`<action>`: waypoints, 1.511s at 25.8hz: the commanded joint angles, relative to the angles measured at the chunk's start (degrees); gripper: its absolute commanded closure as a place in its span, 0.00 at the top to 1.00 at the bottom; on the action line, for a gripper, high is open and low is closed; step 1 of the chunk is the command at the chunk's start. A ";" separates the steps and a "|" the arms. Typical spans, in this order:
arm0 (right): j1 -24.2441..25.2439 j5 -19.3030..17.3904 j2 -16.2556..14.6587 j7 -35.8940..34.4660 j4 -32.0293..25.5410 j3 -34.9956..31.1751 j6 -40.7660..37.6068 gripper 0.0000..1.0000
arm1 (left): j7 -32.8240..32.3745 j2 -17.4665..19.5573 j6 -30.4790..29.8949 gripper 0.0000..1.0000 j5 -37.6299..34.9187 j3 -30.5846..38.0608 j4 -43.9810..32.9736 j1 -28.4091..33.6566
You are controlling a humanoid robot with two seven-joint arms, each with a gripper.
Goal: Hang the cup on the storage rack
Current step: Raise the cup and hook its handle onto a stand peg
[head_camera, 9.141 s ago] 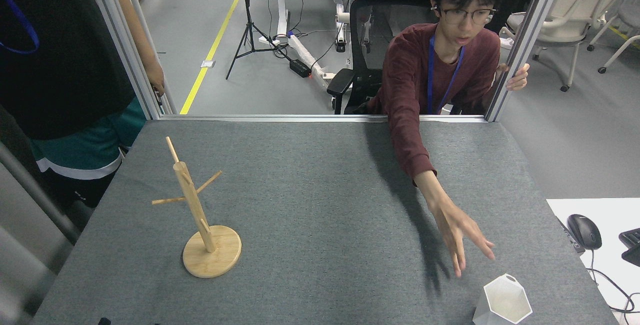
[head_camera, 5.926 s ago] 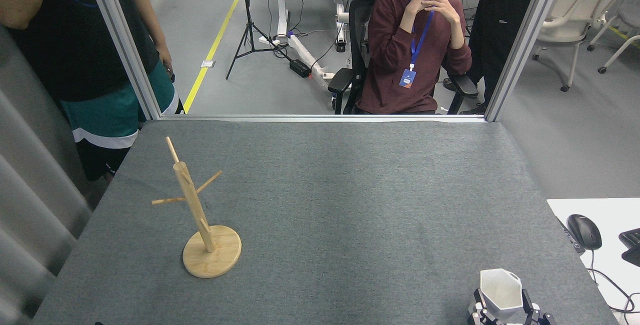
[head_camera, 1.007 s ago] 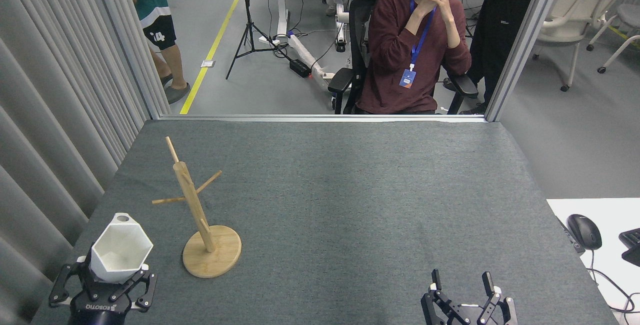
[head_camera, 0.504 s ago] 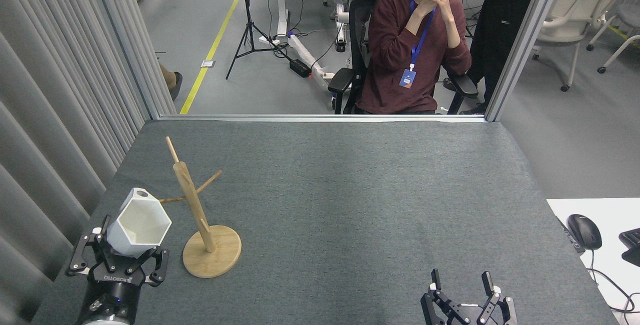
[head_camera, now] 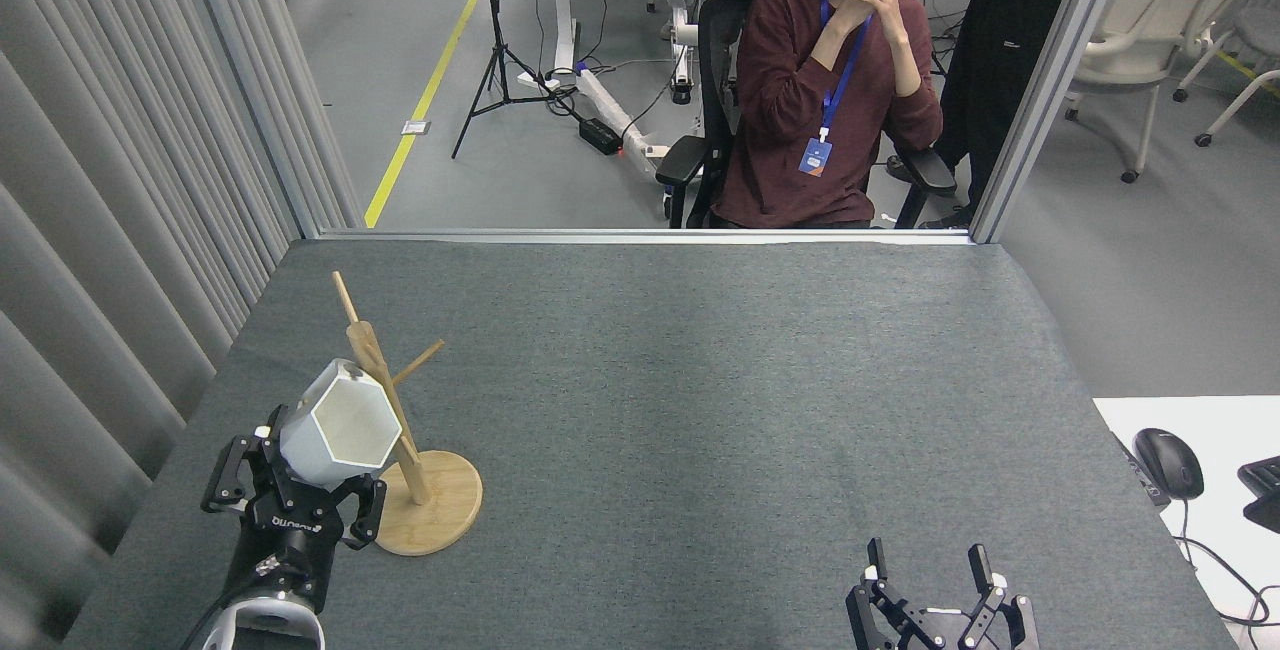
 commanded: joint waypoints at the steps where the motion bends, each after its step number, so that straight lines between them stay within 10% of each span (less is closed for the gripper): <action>1: 0.00 -0.33 -0.02 -0.02 0.03 -0.01 0.01 0.98 | 0.00 -0.08 0.10 0.21 -0.36 0.16 1.41 -0.81; 7: -0.18 -0.42 -0.11 -0.02 0.12 0.08 -0.17 0.98 | 0.17 0.00 0.98 0.36 -0.01 1.91 1.68 -0.90; 11: -0.35 -0.42 -0.02 -0.02 0.12 0.08 -0.08 0.98 | 0.53 0.00 0.63 0.98 0.08 3.14 1.24 -0.81; 39: -1.05 -0.42 0.59 -0.29 -0.23 0.08 -0.17 0.98 | 5.10 0.97 -0.60 1.00 1.84 -3.36 -2.02 6.83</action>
